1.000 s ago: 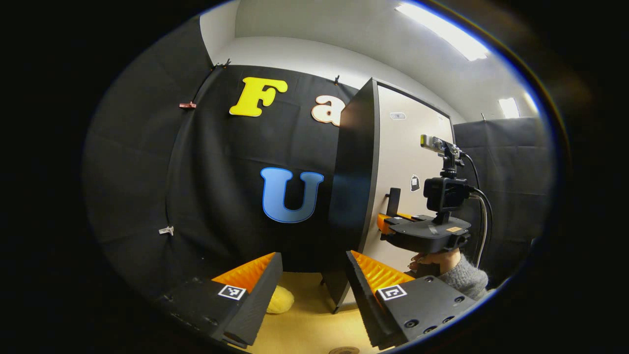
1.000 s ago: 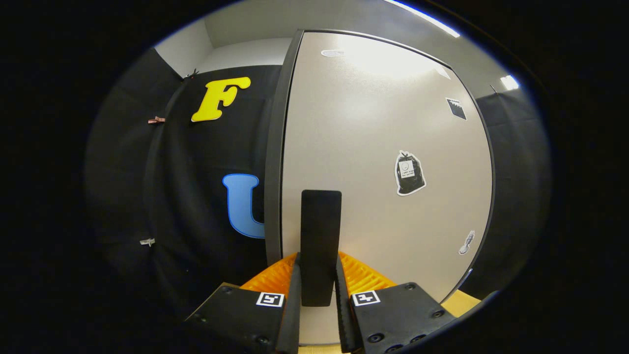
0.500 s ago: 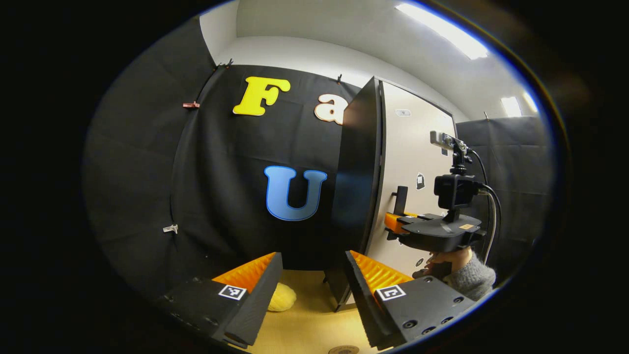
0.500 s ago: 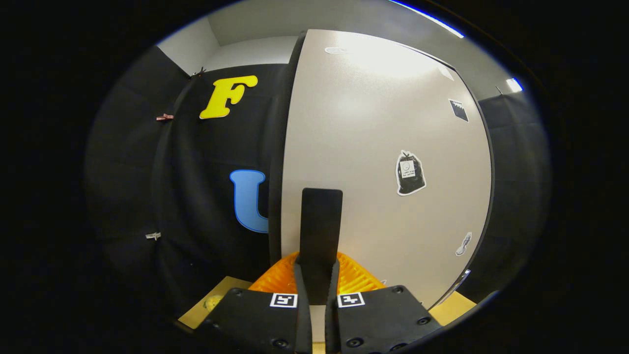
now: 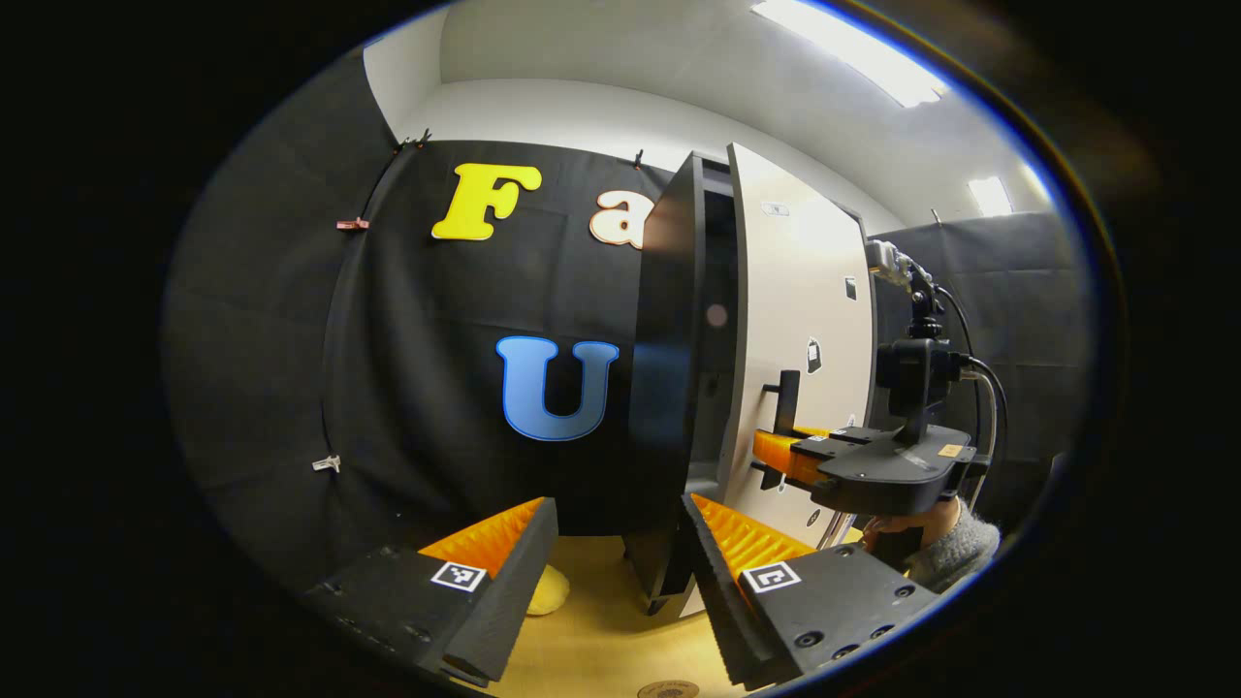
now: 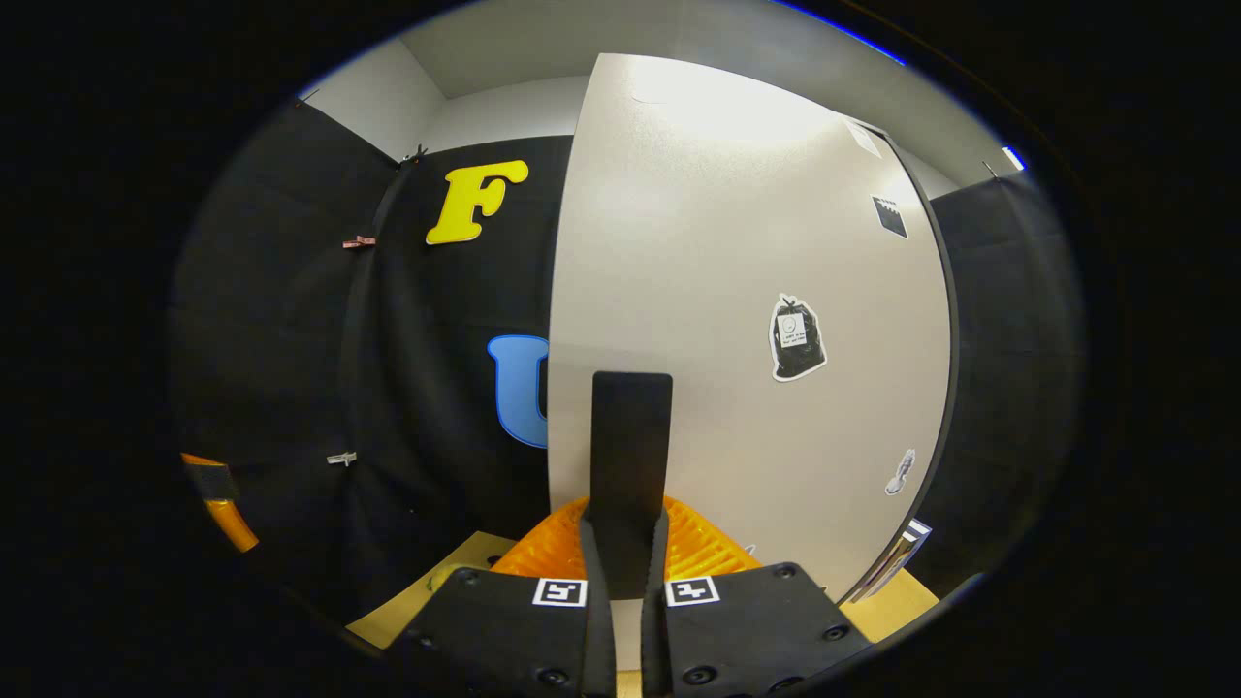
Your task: Open the cabinet door with the right hand, grasp the bottle in the cabinet with the left hand and place it on the coaster, then close the cabinet door with the right hand.
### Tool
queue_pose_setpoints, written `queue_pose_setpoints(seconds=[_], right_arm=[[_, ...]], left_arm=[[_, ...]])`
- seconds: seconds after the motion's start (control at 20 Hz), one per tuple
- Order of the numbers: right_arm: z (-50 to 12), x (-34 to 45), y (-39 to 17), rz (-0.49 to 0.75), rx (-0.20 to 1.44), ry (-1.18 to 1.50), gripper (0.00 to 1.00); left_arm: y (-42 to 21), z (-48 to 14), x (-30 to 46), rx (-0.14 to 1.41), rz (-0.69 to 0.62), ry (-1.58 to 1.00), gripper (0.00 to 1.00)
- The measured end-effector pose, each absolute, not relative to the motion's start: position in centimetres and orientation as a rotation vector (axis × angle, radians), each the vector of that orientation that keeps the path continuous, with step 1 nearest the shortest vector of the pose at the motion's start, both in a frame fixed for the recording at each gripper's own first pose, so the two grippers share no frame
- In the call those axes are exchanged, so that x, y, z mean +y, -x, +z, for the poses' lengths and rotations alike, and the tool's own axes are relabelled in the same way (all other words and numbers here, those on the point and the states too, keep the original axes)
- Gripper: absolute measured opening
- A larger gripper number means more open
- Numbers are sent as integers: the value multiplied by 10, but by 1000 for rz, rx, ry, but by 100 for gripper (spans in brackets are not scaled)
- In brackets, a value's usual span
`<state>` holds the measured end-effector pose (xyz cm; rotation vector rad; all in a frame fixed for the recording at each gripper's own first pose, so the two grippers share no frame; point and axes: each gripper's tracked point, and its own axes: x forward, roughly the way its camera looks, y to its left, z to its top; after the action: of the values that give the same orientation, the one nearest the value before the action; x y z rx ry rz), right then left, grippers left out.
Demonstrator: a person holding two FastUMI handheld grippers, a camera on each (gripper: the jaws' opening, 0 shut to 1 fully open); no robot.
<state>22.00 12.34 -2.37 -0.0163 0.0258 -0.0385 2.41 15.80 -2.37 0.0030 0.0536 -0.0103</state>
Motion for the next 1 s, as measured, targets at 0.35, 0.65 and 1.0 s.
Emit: queue_pose_setpoints(seconds=[0.35, 0.65, 1.0], right_arm=[[-21, 110, -174, 70, 32, 16, 14], [-20, 86, -130, 193, 52, 1, 14], [-17, 38, -78, 233, 67, -14, 14]], left_arm=[[-21, -19, 110, 47, -10, -38, 81], [-12, -9, 59, 12, 14, -45, 81], [-21, -8, 3, -1, 3, -41, 81]])
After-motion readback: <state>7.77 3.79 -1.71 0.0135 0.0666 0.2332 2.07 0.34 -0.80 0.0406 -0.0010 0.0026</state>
